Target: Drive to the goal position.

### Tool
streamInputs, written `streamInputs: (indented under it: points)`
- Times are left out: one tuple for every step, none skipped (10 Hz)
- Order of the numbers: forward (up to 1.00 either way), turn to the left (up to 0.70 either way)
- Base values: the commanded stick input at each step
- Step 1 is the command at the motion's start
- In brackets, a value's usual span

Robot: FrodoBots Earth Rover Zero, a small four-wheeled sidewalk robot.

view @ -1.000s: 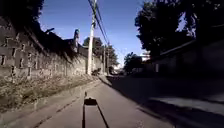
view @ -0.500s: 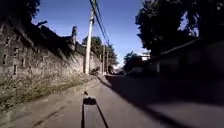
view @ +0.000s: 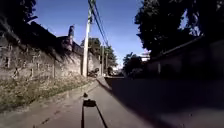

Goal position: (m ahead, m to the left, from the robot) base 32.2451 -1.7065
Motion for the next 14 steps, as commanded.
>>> streamInputs:
  points:
    - [1.00, 0.00]
    - [1.00, 0.00]
    - [1.00, 0.00]
    - [1.00, 0.00]
    - [1.00, 0.00]
    - [1.00, 0.00]
    - [1.00, 0.00]
    - [1.00, -0.02]
    - [1.00, -0.04]
    - [1.00, -0.01]
    - [1.00, 0.00]
    - [1.00, 0.00]
    - [1.00, 0.00]
    - [1.00, 0.00]
